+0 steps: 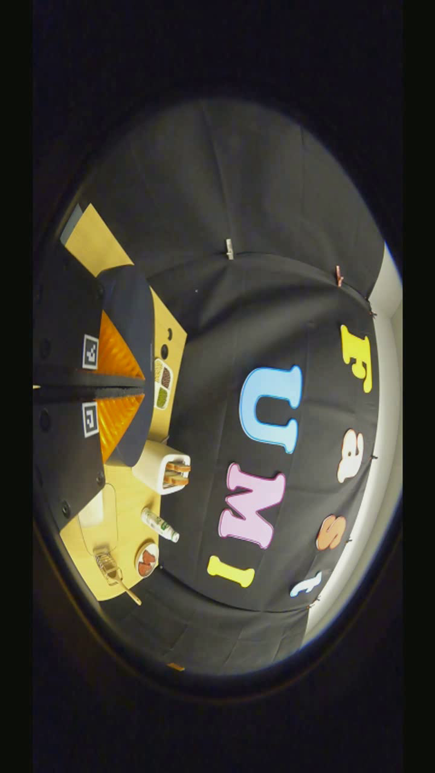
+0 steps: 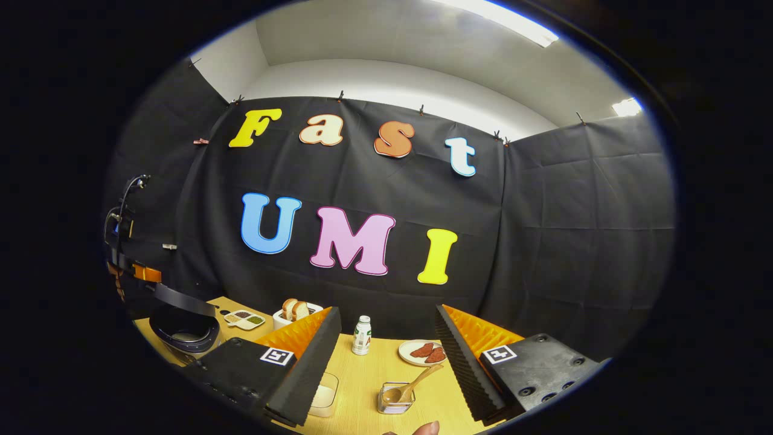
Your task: Close the left gripper, press the button to open the rice cooker; take a wooden spoon from the chopstick holder with the right hand, scoop a spoonful of rice and pour it into the rice cooker, then put the wooden spoon back into the chopstick holder.
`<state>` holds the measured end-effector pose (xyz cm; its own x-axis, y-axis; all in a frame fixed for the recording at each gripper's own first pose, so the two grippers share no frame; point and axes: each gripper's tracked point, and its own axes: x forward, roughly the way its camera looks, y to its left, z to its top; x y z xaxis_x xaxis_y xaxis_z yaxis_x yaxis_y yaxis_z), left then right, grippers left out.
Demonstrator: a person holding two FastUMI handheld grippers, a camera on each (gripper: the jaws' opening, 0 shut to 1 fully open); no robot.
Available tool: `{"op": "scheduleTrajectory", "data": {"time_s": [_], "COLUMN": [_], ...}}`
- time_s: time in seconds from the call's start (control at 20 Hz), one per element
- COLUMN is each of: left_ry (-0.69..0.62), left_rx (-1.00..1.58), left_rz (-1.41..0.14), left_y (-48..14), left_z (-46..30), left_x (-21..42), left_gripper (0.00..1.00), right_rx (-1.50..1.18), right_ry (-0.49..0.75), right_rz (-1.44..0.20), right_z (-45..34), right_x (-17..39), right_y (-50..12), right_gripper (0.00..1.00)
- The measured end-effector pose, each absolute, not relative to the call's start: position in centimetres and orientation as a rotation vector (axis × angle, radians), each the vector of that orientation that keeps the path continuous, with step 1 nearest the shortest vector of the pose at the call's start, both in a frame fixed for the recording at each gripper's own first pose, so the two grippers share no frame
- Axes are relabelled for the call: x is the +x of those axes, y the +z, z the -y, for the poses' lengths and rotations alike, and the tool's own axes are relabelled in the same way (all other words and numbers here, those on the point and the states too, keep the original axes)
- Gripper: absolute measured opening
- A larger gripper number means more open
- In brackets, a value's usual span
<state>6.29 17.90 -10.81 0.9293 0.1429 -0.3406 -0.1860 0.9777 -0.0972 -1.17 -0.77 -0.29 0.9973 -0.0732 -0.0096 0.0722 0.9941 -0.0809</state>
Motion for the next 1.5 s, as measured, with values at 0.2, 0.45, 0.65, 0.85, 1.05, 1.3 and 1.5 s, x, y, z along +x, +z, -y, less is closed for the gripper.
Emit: {"op": "scheduleTrajectory", "data": {"time_s": [0.2, 0.45, 0.65, 0.85, 1.05, 1.3, 1.5], "left_ry": [0.189, 0.201, 0.206, 0.229, 0.255, 0.218, 0.190], "left_rx": [-0.114, -0.115, -0.107, -0.110, -0.072, -0.099, -0.080], "left_rz": [-0.236, -0.144, -0.151, -0.119, -0.089, -0.107, -0.126], "left_y": [-8.1, -5.6, -5.9, -5.2, -4.1, -4.0, -4.1], "left_z": [-18.6, -19.2, -19.1, -19.3, -18.2, -13.8, -10.8], "left_x": [6.8, 6.4, 5.7, 4.8, 3.8, 3.5, 3.7], "left_gripper": [0.10, 0.16, 0.49, 0.87, 0.94, 0.94, 0.94], "right_rx": [-0.074, -0.084, -0.063, -0.065, -0.024, -0.029, 0.001], "right_ry": [-0.092, -0.088, -0.090, -0.093, -0.085, -0.050, 0.001], "right_rz": [-0.025, -0.037, -0.051, -0.068, -0.115, -0.233, -0.320], "right_z": [0.6, 0.2, 0.3, 1.2, 2.8, 5.7, 7.6], "right_x": [-1.8, -2.3, -2.4, -2.3, -1.2, 0.5, 1.9], "right_y": [-0.7, -1.2, -1.5, -2.3, -4.3, -9.5, -13.8], "right_gripper": [0.98, 0.97, 0.97, 0.98, 0.97, 0.98, 0.98]}}
